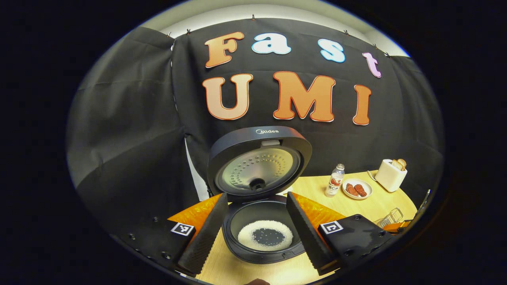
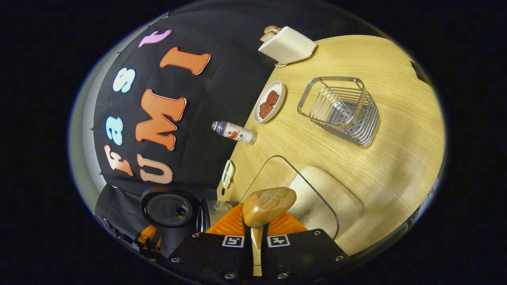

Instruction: Close the left gripper, press the button to open the rice cooker; take a wooden spoon from the chopstick holder with the right hand, scoop a spoonful of rice and pour it into the rice cooker, then put the wooden spoon back into the chopstick holder.

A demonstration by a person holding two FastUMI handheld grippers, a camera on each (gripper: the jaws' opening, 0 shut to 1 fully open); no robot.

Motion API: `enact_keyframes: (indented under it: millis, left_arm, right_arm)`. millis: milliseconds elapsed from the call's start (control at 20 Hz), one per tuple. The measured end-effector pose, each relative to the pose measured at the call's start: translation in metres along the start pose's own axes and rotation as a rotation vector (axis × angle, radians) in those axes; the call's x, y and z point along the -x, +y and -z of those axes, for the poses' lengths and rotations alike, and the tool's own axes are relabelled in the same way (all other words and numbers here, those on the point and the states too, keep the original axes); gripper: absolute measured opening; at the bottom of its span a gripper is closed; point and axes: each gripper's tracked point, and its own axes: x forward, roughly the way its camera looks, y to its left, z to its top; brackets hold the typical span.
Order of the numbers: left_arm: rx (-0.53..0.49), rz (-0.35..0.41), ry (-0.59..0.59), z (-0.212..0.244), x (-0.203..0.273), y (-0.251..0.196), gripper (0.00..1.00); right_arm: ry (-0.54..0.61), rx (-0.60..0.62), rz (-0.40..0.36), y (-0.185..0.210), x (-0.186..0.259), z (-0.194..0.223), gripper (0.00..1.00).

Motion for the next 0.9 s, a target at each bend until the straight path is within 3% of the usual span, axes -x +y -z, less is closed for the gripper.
enact_keyframes:
  millis: [200,650,900]
  left_arm:
    - [-0.001,-0.012,-0.005,-0.001,0.002,0.003,1.00]
    - [0.004,-0.026,-0.015,-0.002,0.002,0.008,1.00]
    - [0.035,-0.046,-0.026,-0.001,0.004,0.020,1.00]
  right_arm:
    - [-0.025,-0.058,-0.042,-0.001,0.011,-0.021,0.07]
    - [-0.054,-0.401,-0.204,0.013,0.018,-0.047,0.07]
    - [-0.022,-0.456,-0.264,0.052,0.010,-0.041,0.07]
